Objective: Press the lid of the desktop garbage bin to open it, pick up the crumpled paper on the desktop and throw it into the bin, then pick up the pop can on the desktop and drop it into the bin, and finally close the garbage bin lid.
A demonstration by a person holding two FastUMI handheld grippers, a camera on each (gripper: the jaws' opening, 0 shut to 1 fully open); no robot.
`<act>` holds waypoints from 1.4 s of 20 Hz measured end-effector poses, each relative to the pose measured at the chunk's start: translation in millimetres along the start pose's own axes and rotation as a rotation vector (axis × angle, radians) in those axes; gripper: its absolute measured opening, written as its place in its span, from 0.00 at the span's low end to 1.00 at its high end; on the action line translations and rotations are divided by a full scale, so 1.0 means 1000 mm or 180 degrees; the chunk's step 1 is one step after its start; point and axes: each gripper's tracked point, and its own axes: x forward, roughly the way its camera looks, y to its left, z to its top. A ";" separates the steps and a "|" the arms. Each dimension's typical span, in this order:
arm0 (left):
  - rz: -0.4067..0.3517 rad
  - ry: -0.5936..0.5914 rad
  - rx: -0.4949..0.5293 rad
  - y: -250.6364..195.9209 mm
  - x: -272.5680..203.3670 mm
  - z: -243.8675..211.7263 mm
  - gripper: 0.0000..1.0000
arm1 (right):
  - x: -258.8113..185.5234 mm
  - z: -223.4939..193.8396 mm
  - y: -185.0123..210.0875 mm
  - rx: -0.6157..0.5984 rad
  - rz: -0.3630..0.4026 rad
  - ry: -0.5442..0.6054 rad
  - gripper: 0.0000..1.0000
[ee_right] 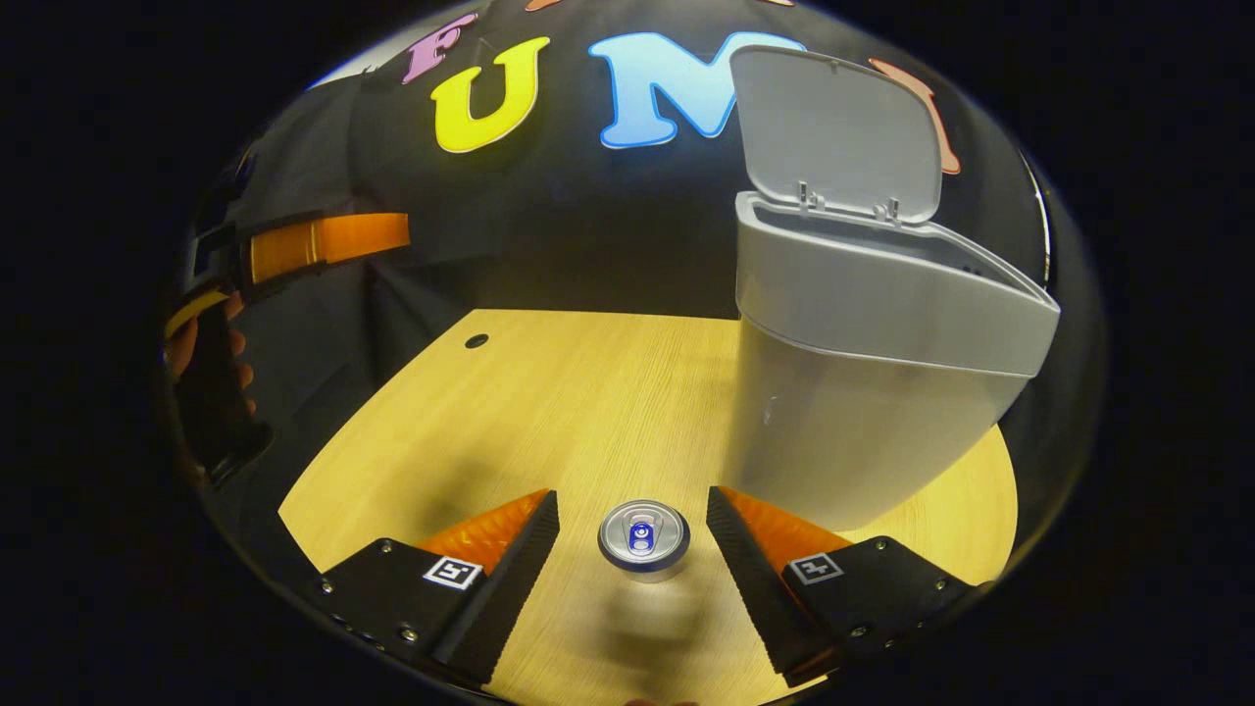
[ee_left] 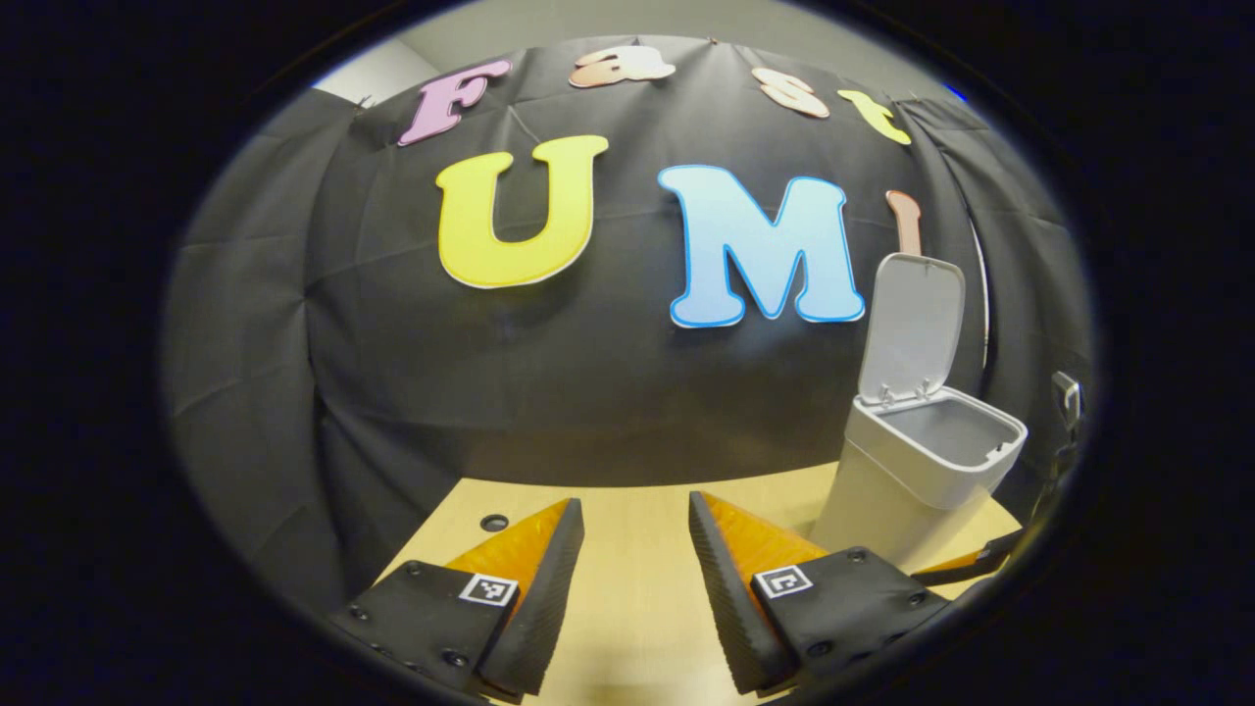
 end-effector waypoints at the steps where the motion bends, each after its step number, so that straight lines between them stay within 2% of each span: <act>1: 0.0012 0.0008 -0.0007 0.002 -0.001 -0.001 0.79 | 0.004 -0.001 0.000 -0.0009 0.0003 0.0027 0.98; 4: 0.0052 0.0030 -0.0029 0.010 -0.003 -0.004 0.79 | 0.017 -0.009 0.004 -0.0050 0.0040 0.0132 0.98; 5: 0.0069 0.0036 -0.0032 0.013 -0.003 -0.005 0.73 | 0.020 -0.012 0.004 -0.0083 0.0035 0.0154 0.98; 15: 0.0177 0.0099 -0.0034 0.034 -0.007 -0.013 0.73 | 0.055 -0.044 -0.003 -0.0189 -0.0061 0.0484 0.98; 16: 0.0179 0.0107 -0.0040 0.036 -0.007 -0.013 0.73 | 0.058 -0.048 -0.004 -0.0204 -0.0076 0.0520 0.93; 17: 0.0182 0.0110 -0.0045 0.037 -0.007 -0.014 0.73 | 0.058 -0.051 -0.006 -0.0234 -0.0106 0.0561 0.93; 18: 0.0182 0.0116 -0.0049 0.037 -0.008 -0.014 0.79 | 0.060 -0.051 -0.008 -0.0249 -0.0115 0.0555 0.87; 19: 0.0185 0.0121 -0.0053 0.037 -0.008 -0.015 0.79 | 0.060 -0.051 -0.006 -0.0254 -0.0116 0.0554 0.86; 26: 0.0142 0.0162 -0.0093 0.033 -0.003 -0.019 0.79 | 0.040 -0.017 -0.002 -0.0240 -0.0064 0.0261 0.86; 27: 0.0132 0.0170 -0.0099 0.031 -0.001 -0.019 0.73 | 0.035 -0.007 0.000 -0.0248 -0.0049 0.0184 0.86; 28: 0.0119 0.0177 -0.0104 0.029 0.000 -0.020 0.73 | 0.030 0.003 0.002 -0.0257 -0.0039 0.0093 0.86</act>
